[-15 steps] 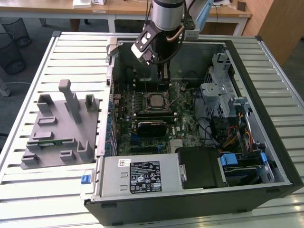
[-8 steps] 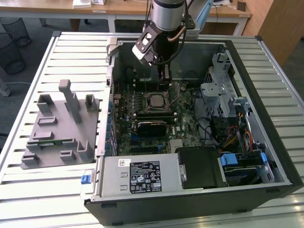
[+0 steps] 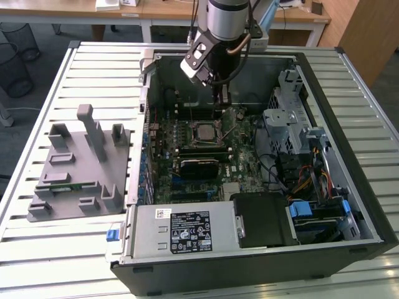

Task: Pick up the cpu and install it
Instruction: 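Close the cpu cover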

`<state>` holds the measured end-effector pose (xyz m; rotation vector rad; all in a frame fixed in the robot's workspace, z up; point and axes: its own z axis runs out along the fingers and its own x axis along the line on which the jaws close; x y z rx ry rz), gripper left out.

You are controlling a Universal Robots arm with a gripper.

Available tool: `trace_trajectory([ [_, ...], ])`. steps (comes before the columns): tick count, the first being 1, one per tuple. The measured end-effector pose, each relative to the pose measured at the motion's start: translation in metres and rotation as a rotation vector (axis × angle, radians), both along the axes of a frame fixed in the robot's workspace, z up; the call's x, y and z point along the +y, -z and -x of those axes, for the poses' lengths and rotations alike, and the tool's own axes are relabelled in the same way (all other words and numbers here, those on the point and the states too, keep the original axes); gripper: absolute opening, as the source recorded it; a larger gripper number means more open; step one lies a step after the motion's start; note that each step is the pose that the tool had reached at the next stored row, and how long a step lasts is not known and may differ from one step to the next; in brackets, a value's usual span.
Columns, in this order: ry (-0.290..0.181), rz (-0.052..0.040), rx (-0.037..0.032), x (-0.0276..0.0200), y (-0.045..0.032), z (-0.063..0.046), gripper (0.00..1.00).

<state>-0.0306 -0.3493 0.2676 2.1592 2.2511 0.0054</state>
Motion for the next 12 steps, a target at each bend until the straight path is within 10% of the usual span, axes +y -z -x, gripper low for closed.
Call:
trace_trajectory([
  [12, 0.000, -0.0001, -0.0001, 0.0021, 0.0009, -0.015, 0.11],
])
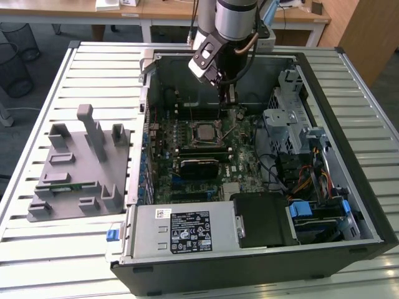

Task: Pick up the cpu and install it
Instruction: 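Close the cpu cover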

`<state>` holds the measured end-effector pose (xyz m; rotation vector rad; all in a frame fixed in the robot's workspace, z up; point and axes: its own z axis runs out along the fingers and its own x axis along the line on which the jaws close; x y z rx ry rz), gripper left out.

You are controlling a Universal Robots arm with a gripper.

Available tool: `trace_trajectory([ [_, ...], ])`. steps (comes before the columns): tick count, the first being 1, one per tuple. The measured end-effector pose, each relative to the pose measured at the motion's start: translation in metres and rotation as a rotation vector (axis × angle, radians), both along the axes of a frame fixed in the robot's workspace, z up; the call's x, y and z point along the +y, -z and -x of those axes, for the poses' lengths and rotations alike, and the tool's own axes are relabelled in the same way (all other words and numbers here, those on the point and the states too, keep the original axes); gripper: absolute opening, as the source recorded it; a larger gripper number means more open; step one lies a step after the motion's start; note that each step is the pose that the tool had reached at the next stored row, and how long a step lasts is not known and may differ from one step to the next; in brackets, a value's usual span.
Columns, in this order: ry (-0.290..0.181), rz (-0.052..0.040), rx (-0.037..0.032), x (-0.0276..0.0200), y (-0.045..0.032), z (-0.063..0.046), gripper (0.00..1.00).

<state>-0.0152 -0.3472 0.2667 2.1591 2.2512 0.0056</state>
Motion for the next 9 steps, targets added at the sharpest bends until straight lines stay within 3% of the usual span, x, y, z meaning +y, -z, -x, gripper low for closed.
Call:
trace_trajectory([
  [9, 0.000, 0.0003, 0.0003, 0.0036, 0.0022, -0.0100, 0.11],
])
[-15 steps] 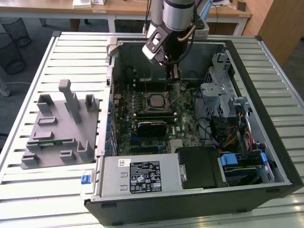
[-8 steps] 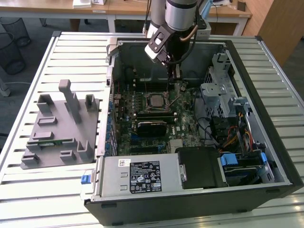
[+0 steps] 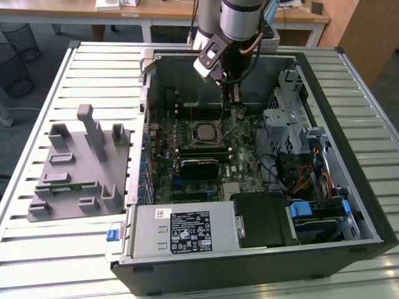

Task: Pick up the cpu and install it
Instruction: 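Close the cpu cover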

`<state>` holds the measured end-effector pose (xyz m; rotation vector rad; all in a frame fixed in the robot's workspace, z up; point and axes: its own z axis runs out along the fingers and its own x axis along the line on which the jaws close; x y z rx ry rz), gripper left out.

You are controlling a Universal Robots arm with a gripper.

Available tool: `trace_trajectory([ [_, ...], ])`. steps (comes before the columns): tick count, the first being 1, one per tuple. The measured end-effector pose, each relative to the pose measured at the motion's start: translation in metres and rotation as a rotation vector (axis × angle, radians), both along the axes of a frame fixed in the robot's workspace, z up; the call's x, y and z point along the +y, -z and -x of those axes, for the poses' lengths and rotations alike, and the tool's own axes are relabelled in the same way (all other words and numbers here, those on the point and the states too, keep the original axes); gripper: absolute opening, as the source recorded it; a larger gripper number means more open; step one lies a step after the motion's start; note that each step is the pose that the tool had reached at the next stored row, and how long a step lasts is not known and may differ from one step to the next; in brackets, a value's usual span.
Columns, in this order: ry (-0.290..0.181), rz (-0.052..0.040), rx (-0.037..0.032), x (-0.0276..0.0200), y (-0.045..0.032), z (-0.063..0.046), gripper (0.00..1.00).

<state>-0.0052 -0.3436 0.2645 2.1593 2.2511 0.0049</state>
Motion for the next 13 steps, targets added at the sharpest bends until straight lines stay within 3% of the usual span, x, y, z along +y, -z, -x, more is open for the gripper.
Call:
trace_trajectory([
  [7, 0.010, 0.0009, 0.0002, 0.0069, 0.0014, -0.006, 0.11],
  [13, 0.015, 0.0035, 0.0015, 0.0078, 0.0024, -0.013, 0.11],
])
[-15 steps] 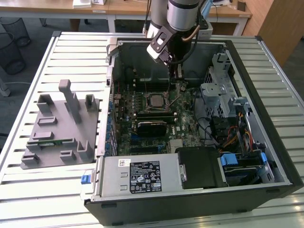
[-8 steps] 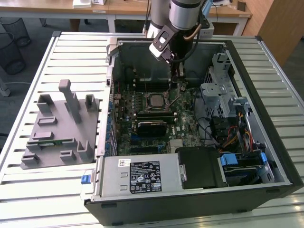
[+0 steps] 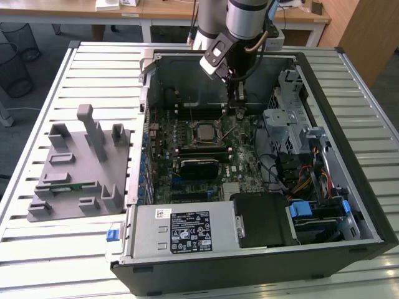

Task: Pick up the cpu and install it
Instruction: 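Close the cpu cover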

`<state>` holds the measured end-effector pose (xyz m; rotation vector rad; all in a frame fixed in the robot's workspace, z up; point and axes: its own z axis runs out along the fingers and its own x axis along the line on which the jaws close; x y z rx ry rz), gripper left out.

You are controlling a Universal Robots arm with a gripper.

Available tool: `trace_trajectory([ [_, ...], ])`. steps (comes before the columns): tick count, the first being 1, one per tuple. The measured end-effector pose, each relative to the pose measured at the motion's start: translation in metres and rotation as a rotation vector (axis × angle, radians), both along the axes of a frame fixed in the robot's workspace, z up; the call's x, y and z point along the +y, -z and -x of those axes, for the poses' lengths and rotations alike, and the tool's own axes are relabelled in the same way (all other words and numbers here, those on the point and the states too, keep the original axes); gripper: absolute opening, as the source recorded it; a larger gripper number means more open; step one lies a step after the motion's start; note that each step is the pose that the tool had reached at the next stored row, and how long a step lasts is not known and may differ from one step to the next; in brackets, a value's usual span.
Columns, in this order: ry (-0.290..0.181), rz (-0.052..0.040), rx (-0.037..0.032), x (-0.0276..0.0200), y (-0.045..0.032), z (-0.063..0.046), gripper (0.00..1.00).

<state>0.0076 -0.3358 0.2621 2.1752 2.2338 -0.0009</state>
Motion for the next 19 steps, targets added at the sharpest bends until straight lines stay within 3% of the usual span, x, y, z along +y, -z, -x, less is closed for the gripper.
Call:
trace_trajectory([
  [19, 0.000, 0.0016, 0.0002, 0.0068, 0.0010, -0.016, 0.11],
])
